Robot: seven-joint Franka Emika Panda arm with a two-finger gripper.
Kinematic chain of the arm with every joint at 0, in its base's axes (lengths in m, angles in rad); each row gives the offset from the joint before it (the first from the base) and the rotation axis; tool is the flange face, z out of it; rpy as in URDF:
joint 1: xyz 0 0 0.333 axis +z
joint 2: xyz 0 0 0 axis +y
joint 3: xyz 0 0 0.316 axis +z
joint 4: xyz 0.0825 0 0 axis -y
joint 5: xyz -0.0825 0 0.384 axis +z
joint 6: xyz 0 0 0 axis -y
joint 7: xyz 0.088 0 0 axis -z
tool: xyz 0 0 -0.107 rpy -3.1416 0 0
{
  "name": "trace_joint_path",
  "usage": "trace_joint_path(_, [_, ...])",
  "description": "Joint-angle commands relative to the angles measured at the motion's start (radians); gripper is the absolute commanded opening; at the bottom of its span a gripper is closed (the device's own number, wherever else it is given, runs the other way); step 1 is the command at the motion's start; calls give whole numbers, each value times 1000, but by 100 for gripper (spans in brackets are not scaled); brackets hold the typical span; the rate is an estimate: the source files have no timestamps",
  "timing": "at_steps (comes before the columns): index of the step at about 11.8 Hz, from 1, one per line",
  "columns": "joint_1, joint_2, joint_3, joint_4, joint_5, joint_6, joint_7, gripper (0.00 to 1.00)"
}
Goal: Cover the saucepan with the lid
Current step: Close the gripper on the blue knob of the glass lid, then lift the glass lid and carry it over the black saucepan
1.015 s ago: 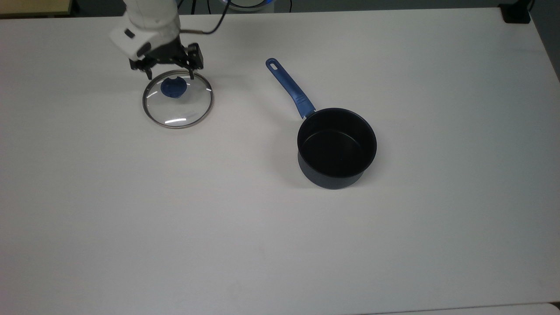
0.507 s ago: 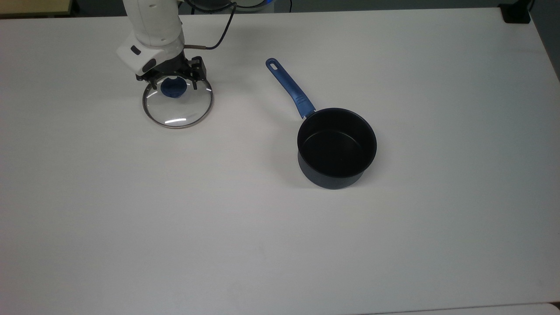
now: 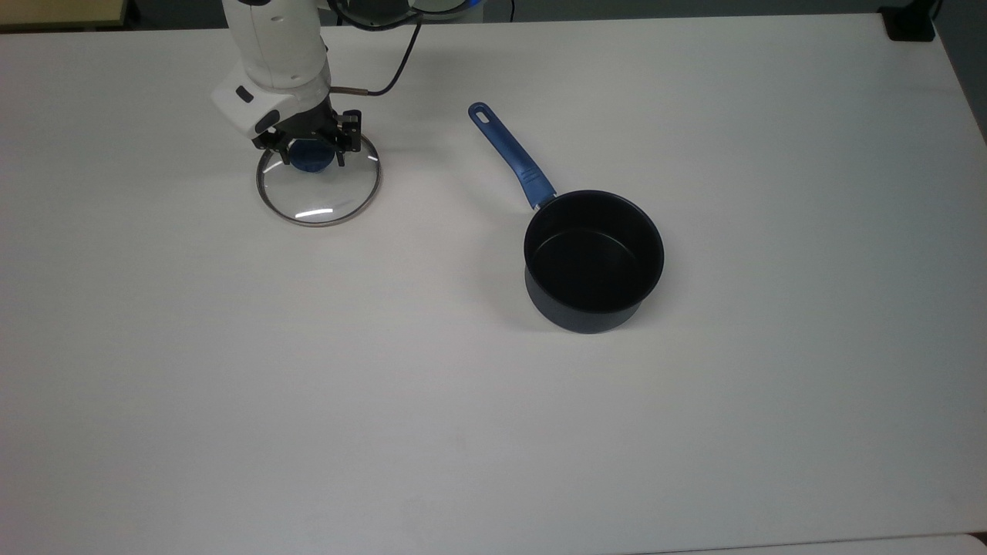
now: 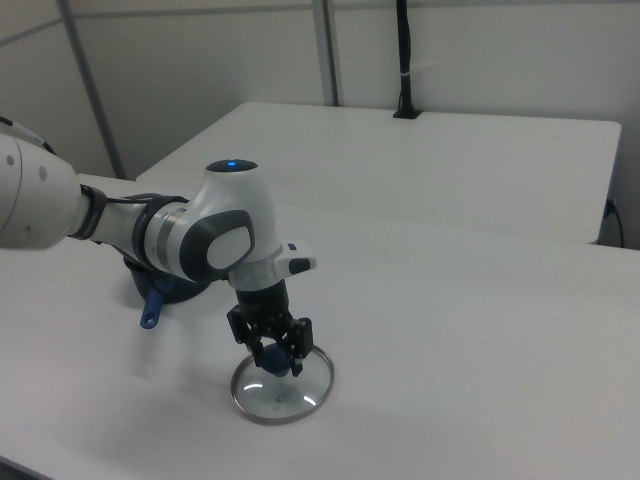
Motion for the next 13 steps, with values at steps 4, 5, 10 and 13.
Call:
trace_joint_path(4, [15,-29,2,36,-11,-32,31,62])
trace_joint_path(5, [21,-40,10,69,-10,-85,37,60])
trace_joint_path(10, [73,70,201,510,10,-343,380,58])
trace_joint_path(13, [243,214,209,716,3,-351,628,58])
